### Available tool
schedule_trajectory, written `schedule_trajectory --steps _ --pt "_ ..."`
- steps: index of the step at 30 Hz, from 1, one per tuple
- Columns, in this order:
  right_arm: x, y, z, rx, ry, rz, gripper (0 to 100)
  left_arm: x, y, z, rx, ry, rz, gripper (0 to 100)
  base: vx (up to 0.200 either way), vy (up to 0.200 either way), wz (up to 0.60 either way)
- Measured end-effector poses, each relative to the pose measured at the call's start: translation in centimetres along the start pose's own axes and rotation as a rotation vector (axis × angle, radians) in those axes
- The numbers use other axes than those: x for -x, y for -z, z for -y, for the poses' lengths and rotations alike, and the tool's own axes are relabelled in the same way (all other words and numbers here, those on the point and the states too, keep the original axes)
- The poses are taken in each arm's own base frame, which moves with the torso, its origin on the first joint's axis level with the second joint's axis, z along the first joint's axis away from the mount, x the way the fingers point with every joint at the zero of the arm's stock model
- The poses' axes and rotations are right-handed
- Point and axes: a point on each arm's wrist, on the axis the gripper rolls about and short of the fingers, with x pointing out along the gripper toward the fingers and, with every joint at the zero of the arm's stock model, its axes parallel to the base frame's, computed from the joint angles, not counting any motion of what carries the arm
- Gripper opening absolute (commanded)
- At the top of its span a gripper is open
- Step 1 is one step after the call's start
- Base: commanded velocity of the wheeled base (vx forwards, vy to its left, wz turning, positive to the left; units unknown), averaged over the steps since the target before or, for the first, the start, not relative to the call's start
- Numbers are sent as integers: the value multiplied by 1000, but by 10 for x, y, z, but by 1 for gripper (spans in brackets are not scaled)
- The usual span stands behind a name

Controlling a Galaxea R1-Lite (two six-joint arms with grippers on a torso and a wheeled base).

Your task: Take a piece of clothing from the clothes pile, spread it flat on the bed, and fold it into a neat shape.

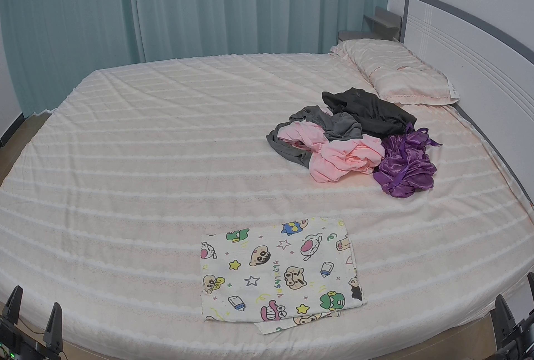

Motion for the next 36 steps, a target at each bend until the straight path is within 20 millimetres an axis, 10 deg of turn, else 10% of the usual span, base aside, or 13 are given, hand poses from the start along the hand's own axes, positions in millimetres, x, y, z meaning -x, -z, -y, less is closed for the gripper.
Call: schedule_trajectory --steps 36 --pt "0 0 0 1 0 0 100 0 0 0 0 0 0 100 0 0 0"
